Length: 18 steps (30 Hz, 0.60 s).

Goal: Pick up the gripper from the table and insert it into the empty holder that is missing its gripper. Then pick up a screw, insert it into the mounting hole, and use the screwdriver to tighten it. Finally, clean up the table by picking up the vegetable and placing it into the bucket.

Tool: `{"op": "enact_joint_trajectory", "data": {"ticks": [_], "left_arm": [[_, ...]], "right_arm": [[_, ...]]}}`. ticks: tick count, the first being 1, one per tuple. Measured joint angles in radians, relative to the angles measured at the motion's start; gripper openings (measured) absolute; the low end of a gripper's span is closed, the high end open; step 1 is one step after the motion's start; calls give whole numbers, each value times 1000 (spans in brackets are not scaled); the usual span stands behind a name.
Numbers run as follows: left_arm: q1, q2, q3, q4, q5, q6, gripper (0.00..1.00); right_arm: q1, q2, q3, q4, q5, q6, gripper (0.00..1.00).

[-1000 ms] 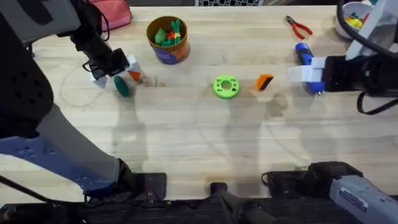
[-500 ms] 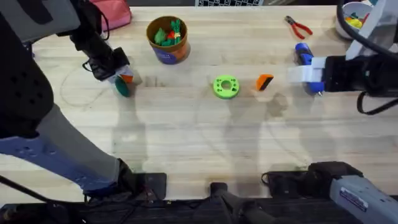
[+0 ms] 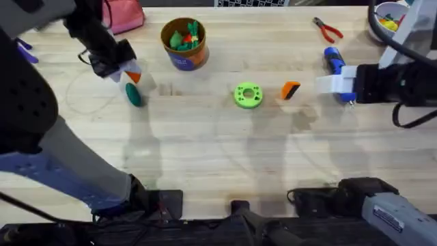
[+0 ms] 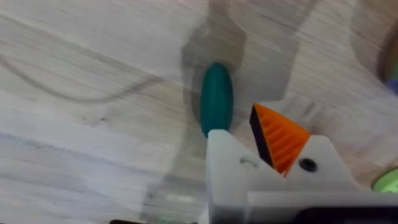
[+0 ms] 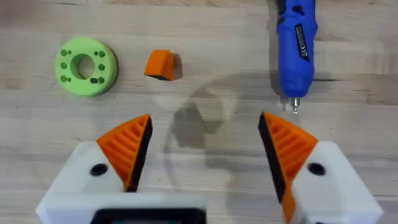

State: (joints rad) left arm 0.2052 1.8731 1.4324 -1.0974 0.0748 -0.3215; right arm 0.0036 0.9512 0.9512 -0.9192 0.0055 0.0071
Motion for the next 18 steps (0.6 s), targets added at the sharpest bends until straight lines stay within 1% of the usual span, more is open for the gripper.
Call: {"op": "enact_joint_trajectory", "data": {"ticks": [5,9,10,14,15,16,17,18], "left_arm": [[-5,-104,31,-47,0,8,5],[-6,-197,39,-59,4,27,5],[-6,-212,39,-63,4,32,26],[-7,-246,40,-67,6,39,643],[-6,-247,41,-67,7,39,812],[-6,-246,41,-68,8,39,936],[-6,-245,41,-71,8,41,971],[-6,-245,41,-74,8,46,982]], "right_arm": [[0,0,0,0,0,0,994],[0,0,0,0,0,0,994],[0,0,0,0,0,0,994],[0,0,0,0,0,0,994],[0,0,0,0,0,0,994],[0,0,0,0,0,0,994],[0,0,0,0,0,0,994],[0,0,0,0,0,0,994]]}}
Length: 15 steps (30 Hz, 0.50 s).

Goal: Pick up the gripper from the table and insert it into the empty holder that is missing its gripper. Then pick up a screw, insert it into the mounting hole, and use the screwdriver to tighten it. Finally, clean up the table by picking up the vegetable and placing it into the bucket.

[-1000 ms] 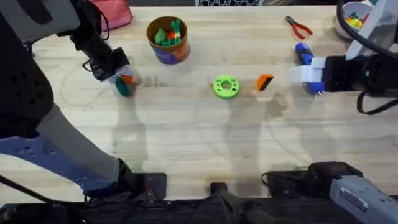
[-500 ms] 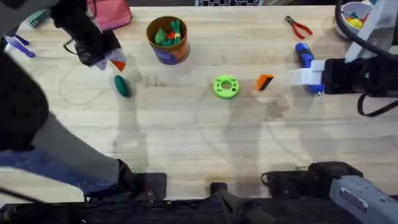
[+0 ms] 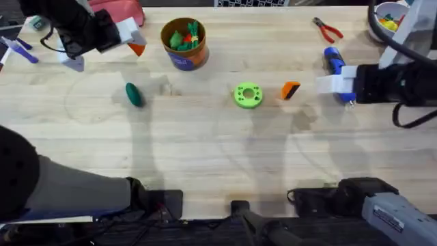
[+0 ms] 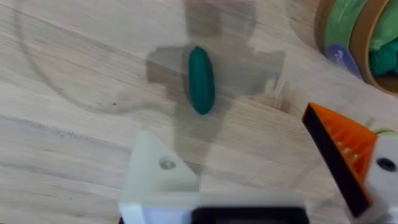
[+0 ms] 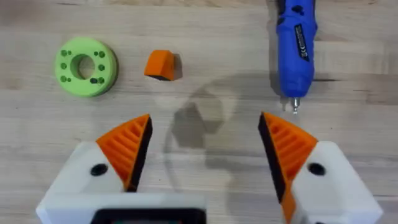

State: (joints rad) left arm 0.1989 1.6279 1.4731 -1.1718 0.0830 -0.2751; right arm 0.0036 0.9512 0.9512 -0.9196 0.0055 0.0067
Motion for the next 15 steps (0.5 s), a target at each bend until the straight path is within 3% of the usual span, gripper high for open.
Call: {"op": "enact_joint_trajectory", "data": {"ticks": [9,15], "left_arm": [[-5,-2,0,-5,0,45,985],[-46,-65,0,-59,-9,74,985]], "right_arm": [[0,0,0,0,0,0,994],[0,0,0,0,0,0,994]]}}
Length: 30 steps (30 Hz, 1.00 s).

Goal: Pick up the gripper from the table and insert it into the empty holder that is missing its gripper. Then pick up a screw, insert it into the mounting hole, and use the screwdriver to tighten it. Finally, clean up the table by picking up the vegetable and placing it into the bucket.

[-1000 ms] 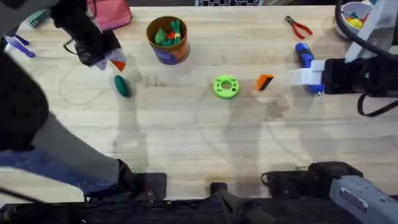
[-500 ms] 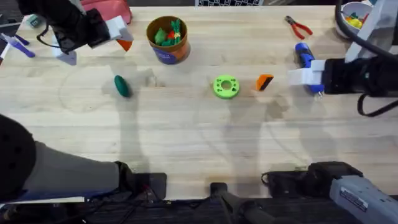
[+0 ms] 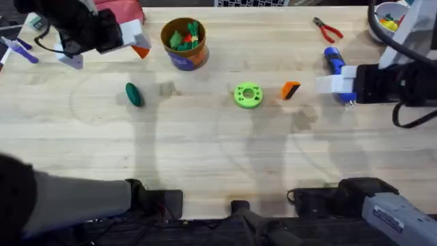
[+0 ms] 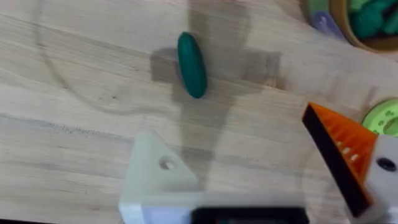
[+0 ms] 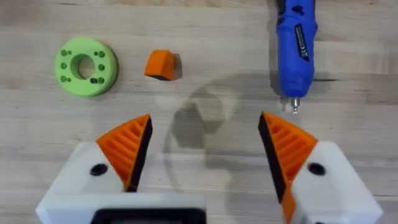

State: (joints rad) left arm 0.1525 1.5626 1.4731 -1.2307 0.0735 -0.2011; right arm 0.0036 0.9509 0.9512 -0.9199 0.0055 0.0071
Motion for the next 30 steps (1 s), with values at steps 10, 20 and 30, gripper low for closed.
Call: {"op": "enact_joint_trajectory", "data": {"ticks": [10,20,30], "left_arm": [[-97,-126,0,9,-12,30,985],[-126,-139,0,53,-5,85,985],[-126,-139,0,88,45,94,985]], "right_arm": [[0,0,0,0,0,0,993],[0,0,0,0,0,0,994],[0,0,0,0,0,0,993]]}}
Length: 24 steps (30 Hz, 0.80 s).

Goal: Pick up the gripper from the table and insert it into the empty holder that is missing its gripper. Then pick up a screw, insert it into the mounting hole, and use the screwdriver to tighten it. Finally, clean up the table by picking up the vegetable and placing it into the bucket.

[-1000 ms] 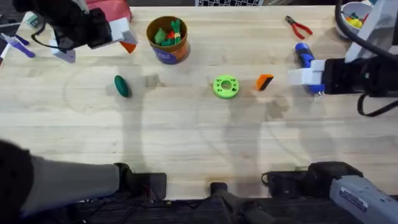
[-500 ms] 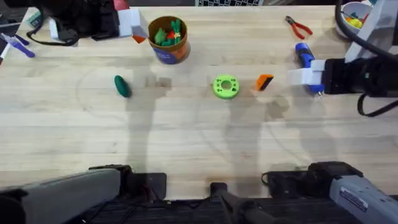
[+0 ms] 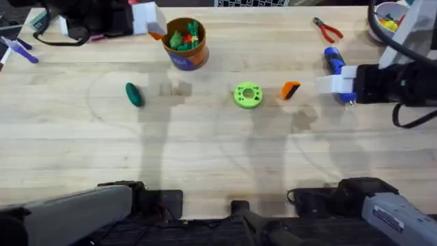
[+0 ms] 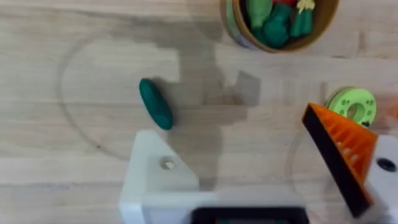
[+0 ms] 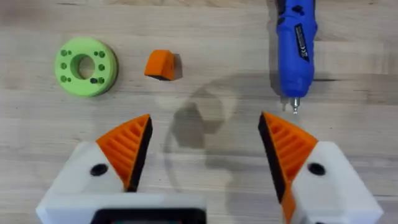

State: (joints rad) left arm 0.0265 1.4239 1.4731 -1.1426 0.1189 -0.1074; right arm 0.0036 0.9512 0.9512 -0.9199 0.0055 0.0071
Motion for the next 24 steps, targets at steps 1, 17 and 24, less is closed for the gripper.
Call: {"op": "enact_joint_trajectory", "data": {"ticks": [1,17,24], "left_arm": [[0,0,0,15,2,0,985],[-149,0,0,214,25,297,985],[-168,-23,-12,339,27,332,986]], "right_arm": [[0,0,0,0,0,0,993],[0,0,0,0,0,0,994],[0,0,0,0,0,0,994]]}}
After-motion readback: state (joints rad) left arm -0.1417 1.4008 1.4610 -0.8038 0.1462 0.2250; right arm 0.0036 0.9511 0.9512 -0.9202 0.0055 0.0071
